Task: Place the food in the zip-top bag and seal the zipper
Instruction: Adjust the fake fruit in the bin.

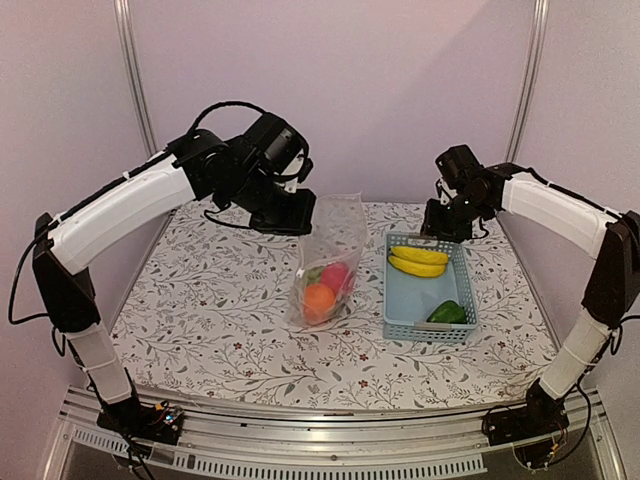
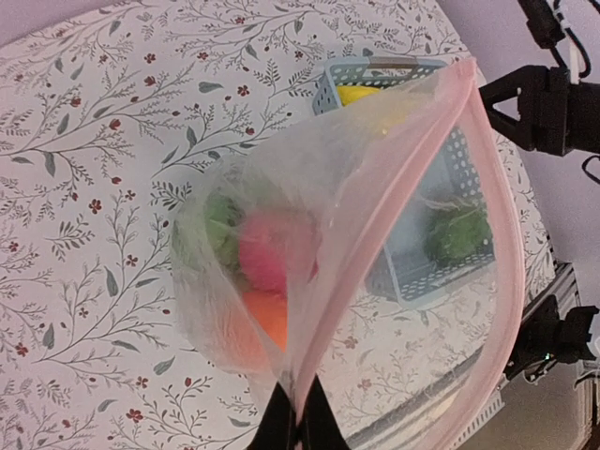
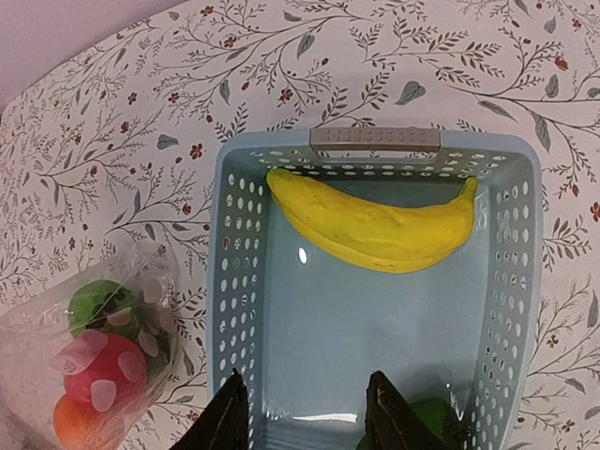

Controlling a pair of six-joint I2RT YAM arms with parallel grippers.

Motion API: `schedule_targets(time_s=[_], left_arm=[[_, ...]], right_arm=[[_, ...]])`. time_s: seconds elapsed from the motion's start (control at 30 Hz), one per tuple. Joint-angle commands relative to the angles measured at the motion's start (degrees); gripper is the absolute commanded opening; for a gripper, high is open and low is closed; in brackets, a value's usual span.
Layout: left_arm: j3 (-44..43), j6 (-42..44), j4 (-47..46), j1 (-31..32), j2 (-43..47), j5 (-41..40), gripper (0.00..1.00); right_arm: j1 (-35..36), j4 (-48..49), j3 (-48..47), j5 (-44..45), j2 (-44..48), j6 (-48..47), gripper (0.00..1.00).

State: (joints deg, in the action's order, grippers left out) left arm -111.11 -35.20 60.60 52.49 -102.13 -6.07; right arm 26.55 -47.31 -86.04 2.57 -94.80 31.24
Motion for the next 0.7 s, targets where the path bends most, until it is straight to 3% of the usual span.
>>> schedule_targets(time_s=[0.0, 0.1, 0.4, 0.67], left_arm=[[1.38, 1.45, -1.23, -0.98, 2.44, 0.87, 0.0], [1.63, 1.78, -1.09, -1.16, 2.78, 0.89, 0.0], [2.13, 2.92, -1.01, -1.39, 3.59, 1.48, 0.0], [1.38, 4.08, -0.57, -1.88, 3.81, 2.09, 0.0]], right_arm=[[-1.08, 2.8, -0.35, 4.79, -4.75, -4.34, 0.4], [-2.19, 4.06, -1.81, 5.02, -7.8, -5.86, 0.39], [-5.39, 5.32, -11.44, 4.86, -19.98, -11.13, 0.47], [-6.23, 6.34, -12.73, 1.34, -25.53, -16.33, 0.67]])
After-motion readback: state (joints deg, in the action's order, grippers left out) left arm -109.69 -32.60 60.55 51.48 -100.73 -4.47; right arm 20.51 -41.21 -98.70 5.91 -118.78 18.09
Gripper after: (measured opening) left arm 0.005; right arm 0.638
